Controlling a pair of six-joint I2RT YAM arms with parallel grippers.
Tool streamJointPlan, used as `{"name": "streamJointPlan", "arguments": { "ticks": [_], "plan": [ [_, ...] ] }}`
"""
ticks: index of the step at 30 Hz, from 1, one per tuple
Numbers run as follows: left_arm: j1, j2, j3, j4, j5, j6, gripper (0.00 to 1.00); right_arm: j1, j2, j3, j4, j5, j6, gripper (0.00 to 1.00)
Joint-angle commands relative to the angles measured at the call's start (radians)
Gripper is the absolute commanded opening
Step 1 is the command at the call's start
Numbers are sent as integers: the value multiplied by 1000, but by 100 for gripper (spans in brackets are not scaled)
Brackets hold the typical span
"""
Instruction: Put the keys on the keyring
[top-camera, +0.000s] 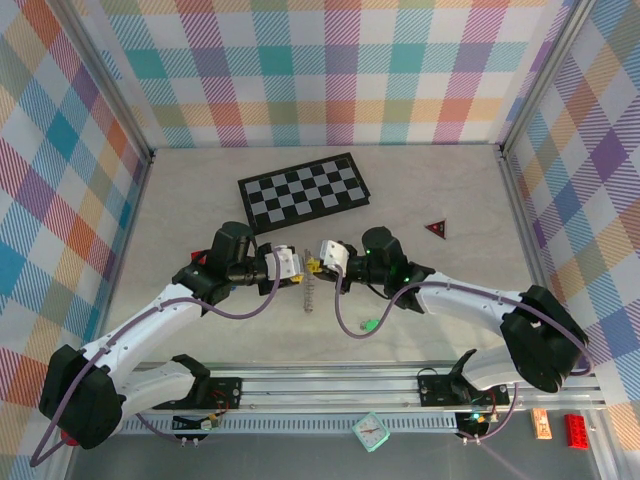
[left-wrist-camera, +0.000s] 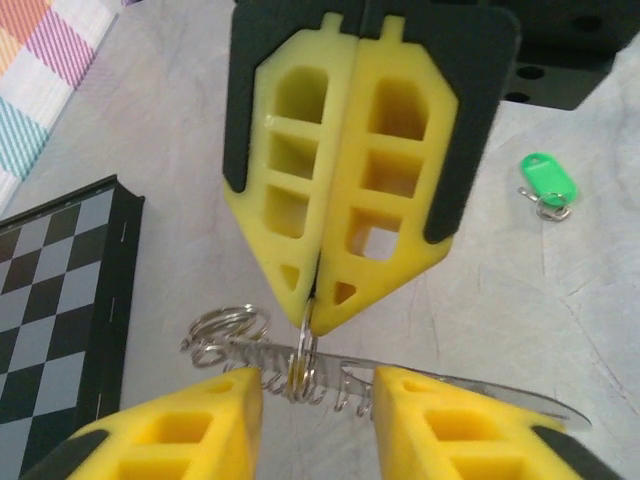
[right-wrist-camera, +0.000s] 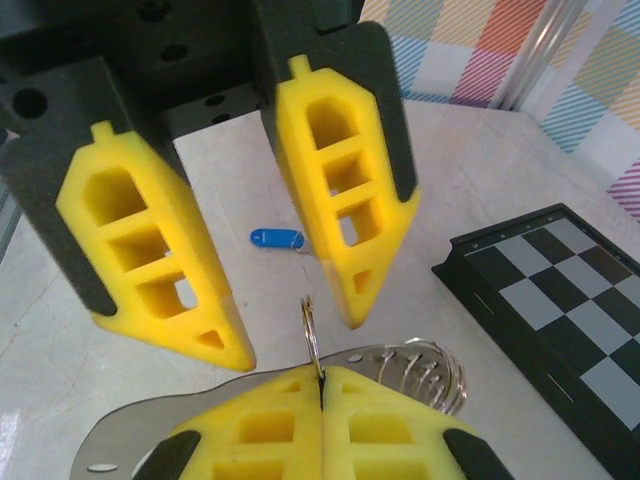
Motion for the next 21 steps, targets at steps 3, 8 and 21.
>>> {"name": "streamJointPlan", "arguments": {
  "ticks": [3,8,21],
  "plan": [
    [12,11,27,-17,70,42,24,-4,-33,62,-86,-49,-61,0],
    [12,21,40,-22,75,47,15,-4,-30,91,-147,-64,-83,0],
    [12,-2,-1,54,150,-52,0,-94,-92,-25,27,-211,77,27]
  ]
}}
